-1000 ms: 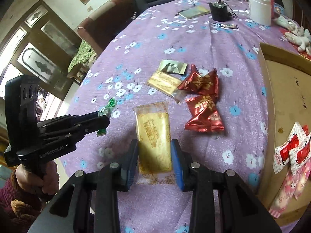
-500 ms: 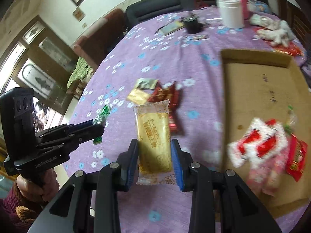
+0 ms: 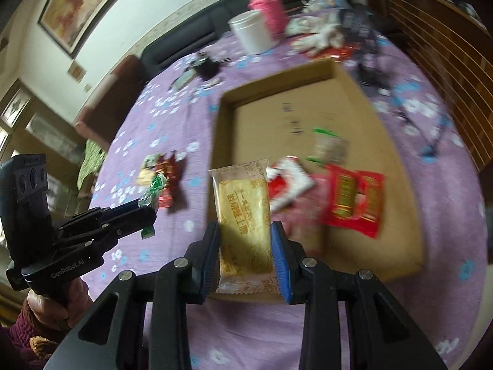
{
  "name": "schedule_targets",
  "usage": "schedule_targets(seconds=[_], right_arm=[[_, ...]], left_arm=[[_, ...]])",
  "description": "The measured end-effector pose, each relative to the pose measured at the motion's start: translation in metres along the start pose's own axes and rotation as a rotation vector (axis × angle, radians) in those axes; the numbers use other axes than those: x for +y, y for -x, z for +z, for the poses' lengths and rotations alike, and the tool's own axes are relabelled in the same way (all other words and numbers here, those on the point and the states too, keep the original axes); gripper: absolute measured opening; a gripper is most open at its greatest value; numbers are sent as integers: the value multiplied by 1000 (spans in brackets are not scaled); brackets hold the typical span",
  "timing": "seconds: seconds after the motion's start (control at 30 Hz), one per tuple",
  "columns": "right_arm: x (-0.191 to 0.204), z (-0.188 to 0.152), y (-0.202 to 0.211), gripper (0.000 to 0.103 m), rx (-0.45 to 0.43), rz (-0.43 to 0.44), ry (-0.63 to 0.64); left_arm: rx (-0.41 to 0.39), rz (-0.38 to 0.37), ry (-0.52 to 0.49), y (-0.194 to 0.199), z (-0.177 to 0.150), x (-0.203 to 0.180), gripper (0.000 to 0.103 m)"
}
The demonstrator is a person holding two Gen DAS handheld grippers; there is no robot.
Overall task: Organize snacks
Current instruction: 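Carry the green candy and gold bread bar over the cardboard tray, then lower both snacks into the tray and open both grippers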
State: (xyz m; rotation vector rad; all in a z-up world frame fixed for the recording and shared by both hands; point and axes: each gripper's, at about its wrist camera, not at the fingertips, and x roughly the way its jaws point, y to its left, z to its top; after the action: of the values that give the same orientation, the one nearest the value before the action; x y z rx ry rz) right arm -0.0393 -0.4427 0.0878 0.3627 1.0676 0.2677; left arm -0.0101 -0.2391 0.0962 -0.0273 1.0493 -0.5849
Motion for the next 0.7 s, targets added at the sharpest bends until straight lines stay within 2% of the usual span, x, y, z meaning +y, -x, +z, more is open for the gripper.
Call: schedule_targets(seconds=[0.3, 0.7], right_arm=[[-41, -3, 5, 33, 17, -65, -45], [-52, 15, -33, 32, 85, -101, -20]], left_arm=[[57, -19, -64, -42, 9, -37, 23], [126, 56, -97, -90, 26, -44, 22]])
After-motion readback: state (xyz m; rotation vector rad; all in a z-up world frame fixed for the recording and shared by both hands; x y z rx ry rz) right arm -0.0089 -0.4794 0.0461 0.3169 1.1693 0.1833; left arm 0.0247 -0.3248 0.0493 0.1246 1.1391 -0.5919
